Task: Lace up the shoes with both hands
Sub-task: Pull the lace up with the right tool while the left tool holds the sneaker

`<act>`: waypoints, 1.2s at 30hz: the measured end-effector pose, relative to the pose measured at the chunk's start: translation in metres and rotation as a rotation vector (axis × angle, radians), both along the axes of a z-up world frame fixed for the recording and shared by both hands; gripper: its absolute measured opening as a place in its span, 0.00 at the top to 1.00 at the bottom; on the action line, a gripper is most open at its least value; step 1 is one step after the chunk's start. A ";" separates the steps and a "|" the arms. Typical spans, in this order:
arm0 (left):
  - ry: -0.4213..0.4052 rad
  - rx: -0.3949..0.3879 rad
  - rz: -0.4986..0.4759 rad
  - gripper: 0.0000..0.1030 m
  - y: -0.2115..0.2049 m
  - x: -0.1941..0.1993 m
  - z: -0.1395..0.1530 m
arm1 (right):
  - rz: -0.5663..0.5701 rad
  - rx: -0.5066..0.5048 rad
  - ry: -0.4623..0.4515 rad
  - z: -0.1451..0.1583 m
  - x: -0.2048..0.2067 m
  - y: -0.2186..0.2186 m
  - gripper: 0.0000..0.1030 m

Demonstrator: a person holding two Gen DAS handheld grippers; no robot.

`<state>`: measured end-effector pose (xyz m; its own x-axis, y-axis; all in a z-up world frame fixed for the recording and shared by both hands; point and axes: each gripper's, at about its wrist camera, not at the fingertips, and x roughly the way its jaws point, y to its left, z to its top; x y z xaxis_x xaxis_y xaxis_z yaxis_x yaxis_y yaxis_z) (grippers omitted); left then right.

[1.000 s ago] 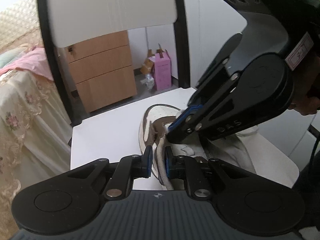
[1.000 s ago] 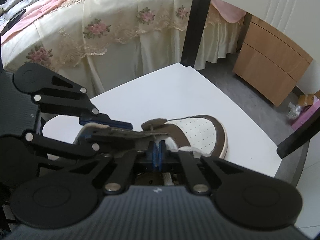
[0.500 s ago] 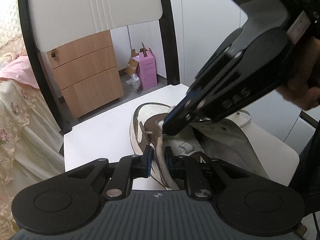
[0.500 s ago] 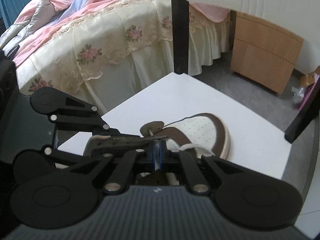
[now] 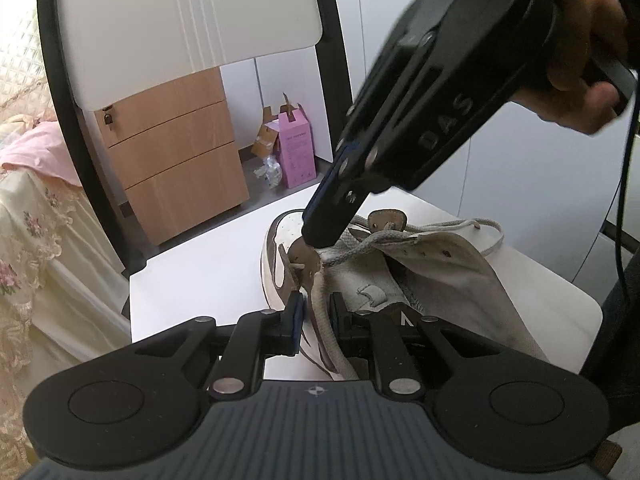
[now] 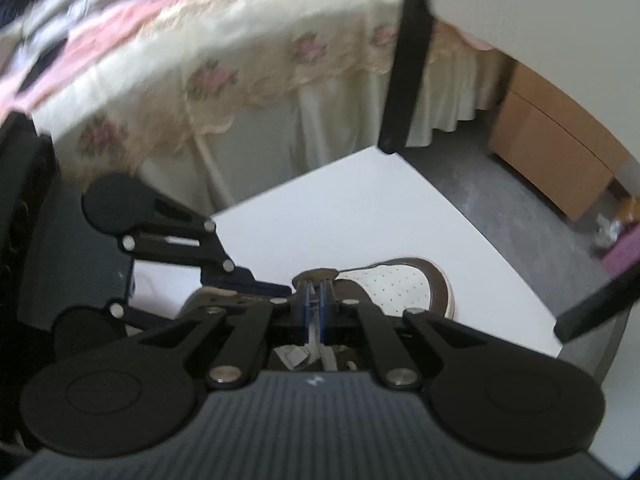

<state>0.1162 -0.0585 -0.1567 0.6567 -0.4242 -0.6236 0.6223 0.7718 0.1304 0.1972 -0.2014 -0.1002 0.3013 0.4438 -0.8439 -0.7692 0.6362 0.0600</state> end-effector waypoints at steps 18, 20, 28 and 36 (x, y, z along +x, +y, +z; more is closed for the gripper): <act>0.005 -0.006 -0.014 0.84 0.002 0.003 -0.001 | 0.213 -0.143 0.070 -0.014 0.023 0.031 0.87; 0.005 -0.006 -0.015 0.84 0.002 0.003 -0.002 | 0.226 -0.162 0.063 -0.015 0.021 0.033 0.86; 0.008 -0.010 -0.019 0.83 0.002 0.005 -0.002 | 0.076 -0.109 0.061 -0.016 0.019 0.027 0.98; -0.030 0.022 -0.057 0.83 0.001 -0.008 -0.001 | -0.044 0.042 -0.045 0.003 0.006 0.019 0.98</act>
